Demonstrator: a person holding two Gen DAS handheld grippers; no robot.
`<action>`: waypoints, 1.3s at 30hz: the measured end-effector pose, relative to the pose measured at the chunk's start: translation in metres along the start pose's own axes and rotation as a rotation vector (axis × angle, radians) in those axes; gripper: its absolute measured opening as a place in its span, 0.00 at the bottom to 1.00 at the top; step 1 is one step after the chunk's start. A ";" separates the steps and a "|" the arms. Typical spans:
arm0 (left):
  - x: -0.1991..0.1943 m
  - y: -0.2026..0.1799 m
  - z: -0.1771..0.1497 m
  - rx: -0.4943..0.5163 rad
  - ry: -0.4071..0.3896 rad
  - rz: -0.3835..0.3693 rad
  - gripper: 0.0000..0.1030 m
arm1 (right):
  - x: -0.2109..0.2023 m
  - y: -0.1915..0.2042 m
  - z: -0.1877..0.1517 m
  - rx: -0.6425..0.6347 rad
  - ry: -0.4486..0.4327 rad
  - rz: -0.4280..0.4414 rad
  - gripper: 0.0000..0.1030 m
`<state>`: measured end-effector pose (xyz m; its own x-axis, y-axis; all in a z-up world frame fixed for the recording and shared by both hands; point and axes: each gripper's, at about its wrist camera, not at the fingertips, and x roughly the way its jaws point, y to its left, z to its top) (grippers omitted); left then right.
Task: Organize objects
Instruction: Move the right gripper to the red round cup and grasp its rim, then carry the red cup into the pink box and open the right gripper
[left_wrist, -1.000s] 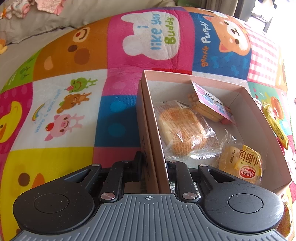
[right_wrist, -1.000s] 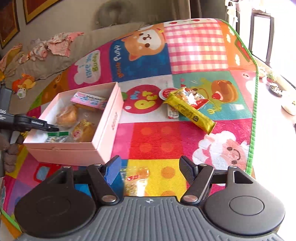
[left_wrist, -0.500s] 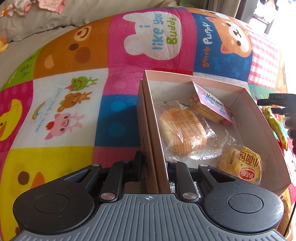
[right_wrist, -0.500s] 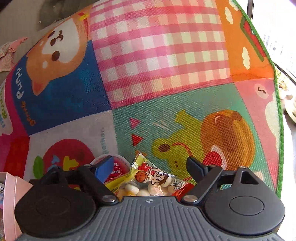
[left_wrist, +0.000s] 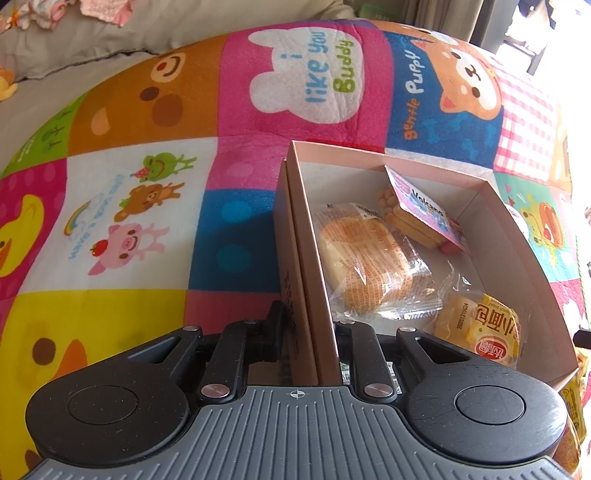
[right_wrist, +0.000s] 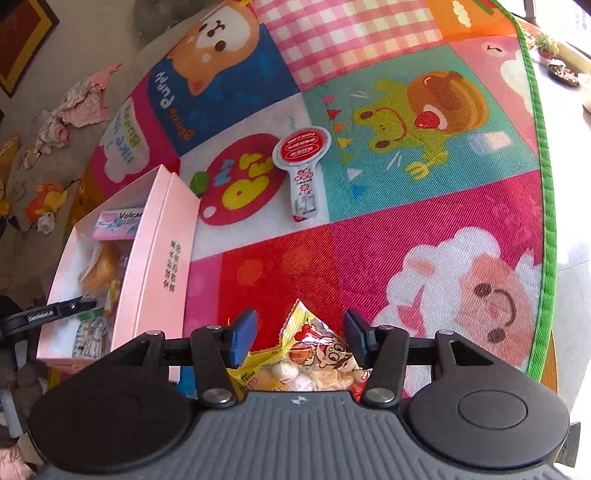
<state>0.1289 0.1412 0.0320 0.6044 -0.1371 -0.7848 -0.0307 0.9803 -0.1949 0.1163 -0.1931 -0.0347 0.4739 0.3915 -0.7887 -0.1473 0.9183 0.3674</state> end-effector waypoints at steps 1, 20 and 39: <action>0.000 0.000 0.000 -0.001 -0.001 0.000 0.19 | -0.007 0.008 -0.003 -0.044 -0.026 -0.025 0.52; 0.000 0.000 -0.003 0.008 -0.010 -0.002 0.20 | 0.095 0.041 0.108 -0.210 -0.115 -0.276 0.59; -0.001 0.000 -0.004 0.011 -0.018 -0.009 0.20 | -0.074 0.095 -0.121 -0.165 -0.131 -0.046 0.59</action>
<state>0.1253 0.1411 0.0300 0.6191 -0.1439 -0.7721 -0.0164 0.9805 -0.1959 -0.0380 -0.1278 -0.0013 0.5907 0.3478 -0.7280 -0.2581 0.9364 0.2379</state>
